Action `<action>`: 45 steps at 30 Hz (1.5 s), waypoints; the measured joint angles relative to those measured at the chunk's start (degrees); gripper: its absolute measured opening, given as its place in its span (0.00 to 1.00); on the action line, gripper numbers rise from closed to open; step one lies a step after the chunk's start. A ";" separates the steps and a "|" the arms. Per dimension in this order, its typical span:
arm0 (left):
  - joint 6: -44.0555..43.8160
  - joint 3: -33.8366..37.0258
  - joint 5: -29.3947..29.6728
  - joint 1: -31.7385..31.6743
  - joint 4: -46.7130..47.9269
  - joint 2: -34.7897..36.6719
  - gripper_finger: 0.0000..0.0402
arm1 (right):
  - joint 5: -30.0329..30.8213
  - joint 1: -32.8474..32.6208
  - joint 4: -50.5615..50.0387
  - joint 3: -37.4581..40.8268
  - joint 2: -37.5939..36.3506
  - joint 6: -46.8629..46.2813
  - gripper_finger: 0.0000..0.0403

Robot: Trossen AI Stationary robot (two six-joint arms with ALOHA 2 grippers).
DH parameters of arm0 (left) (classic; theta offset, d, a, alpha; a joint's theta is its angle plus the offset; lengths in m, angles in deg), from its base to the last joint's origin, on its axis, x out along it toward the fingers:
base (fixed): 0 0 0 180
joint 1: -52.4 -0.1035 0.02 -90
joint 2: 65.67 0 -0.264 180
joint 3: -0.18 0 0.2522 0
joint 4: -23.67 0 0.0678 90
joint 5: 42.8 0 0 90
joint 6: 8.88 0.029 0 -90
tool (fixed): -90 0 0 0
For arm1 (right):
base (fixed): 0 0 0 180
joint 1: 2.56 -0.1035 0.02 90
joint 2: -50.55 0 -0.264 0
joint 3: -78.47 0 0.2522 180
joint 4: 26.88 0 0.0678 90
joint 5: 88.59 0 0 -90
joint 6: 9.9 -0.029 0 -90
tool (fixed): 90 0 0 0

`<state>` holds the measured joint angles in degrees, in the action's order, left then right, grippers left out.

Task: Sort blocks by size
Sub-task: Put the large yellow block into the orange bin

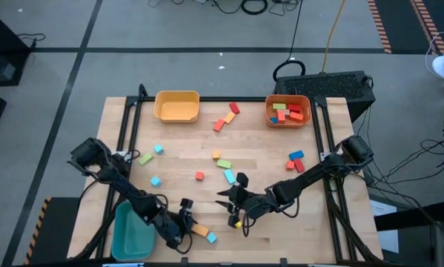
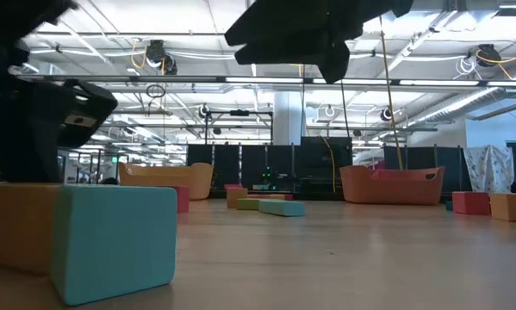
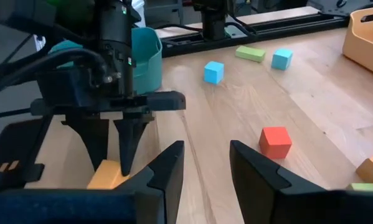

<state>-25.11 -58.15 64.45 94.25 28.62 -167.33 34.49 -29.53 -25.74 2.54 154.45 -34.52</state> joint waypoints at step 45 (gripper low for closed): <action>8.66 -2.58 3.53 -13.78 -3.52 2.45 0.33 | -6.21 0.18 -8.27 0.02 2.55 2.60 0.74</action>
<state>-16.46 -60.73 67.99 80.46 25.11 -164.89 28.28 -29.35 -34.01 2.56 157.00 -31.92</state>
